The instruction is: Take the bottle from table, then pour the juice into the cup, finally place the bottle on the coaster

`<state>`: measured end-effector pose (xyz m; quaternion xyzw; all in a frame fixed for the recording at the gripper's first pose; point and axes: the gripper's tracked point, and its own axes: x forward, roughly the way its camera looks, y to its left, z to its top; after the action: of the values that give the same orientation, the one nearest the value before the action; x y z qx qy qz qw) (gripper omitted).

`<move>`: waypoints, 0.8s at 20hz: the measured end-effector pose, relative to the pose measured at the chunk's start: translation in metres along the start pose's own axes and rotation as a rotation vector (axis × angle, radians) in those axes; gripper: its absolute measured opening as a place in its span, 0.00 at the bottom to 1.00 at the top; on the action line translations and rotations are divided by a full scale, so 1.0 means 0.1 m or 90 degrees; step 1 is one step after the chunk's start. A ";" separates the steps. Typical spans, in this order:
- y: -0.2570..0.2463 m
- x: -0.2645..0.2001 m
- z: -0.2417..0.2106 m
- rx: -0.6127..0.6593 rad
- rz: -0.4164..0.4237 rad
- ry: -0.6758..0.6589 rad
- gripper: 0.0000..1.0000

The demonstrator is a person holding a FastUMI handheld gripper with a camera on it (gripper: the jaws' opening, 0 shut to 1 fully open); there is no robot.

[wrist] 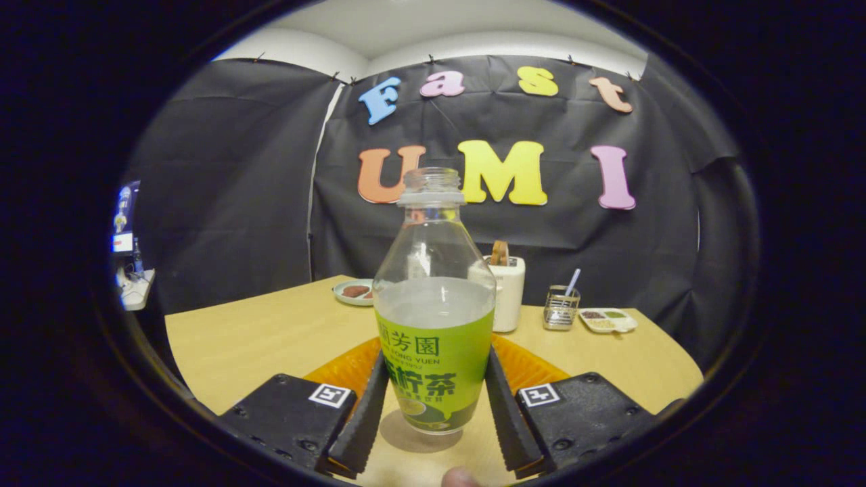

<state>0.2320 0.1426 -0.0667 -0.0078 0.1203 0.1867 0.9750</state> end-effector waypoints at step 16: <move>0.12 0.36 -0.44 0.009 0.025 0.051 0.80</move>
<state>0.2499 0.1646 -0.1176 -0.0062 0.1607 0.2047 0.9655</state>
